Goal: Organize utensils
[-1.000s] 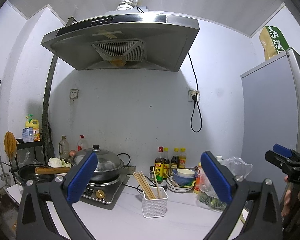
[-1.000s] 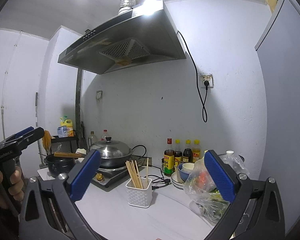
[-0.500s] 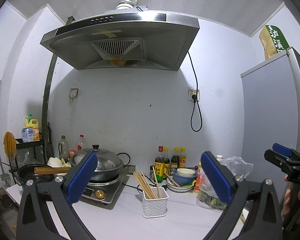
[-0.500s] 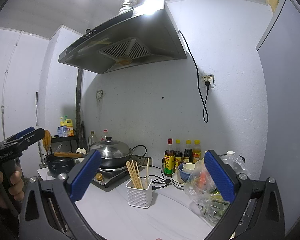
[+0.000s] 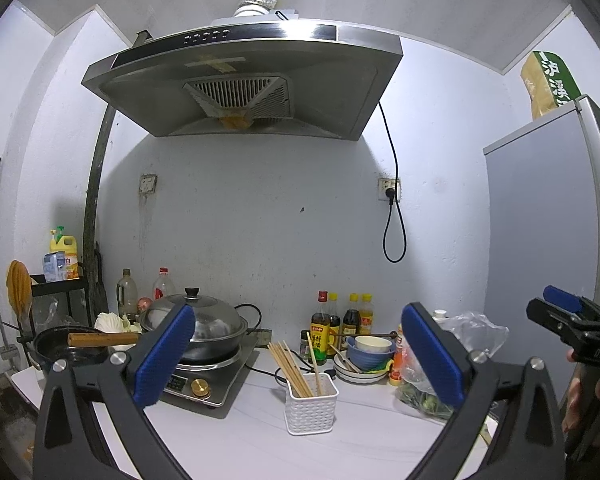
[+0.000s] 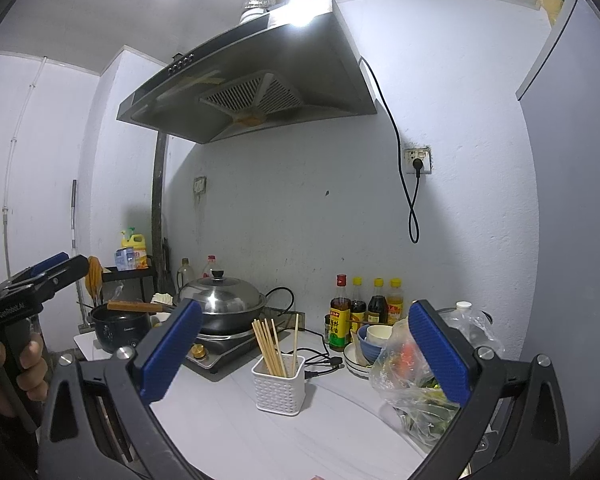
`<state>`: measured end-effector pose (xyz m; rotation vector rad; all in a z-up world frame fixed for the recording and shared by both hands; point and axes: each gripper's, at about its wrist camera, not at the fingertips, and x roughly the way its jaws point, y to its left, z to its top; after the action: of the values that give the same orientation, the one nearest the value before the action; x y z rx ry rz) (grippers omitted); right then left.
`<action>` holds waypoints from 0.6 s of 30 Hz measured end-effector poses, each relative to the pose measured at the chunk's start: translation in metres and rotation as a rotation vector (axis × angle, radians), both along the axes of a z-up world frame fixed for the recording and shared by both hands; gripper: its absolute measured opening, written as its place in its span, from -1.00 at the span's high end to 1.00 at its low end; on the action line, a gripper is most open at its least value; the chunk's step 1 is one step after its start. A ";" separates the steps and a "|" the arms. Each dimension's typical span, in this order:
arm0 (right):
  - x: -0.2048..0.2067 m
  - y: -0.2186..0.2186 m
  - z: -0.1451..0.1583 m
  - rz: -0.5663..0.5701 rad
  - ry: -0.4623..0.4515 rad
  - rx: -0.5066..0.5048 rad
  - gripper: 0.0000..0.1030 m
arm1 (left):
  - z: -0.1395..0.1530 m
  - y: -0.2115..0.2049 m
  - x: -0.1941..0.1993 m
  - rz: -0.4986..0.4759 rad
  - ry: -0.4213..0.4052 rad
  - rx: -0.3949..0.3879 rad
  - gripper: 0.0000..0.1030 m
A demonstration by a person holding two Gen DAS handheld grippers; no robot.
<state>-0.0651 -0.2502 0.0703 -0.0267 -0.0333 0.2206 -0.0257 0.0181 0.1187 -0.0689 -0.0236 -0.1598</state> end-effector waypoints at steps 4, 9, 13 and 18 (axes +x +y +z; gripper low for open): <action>0.005 0.000 -0.001 0.005 0.006 -0.005 -0.99 | -0.001 0.002 0.002 0.000 0.006 -0.003 -1.00; 0.010 0.001 -0.001 0.009 0.016 -0.010 -0.99 | -0.002 0.004 0.006 -0.001 0.011 -0.003 -1.00; 0.013 0.000 0.000 0.012 0.017 -0.012 -0.99 | -0.003 0.004 0.008 -0.005 0.017 -0.001 -1.00; 0.015 -0.001 0.000 0.017 0.018 -0.013 -0.99 | -0.004 0.005 0.010 -0.008 0.023 0.003 -1.00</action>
<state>-0.0501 -0.2514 0.0702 -0.0373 -0.0145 0.2378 -0.0159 0.0229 0.1150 -0.0677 -0.0006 -0.1671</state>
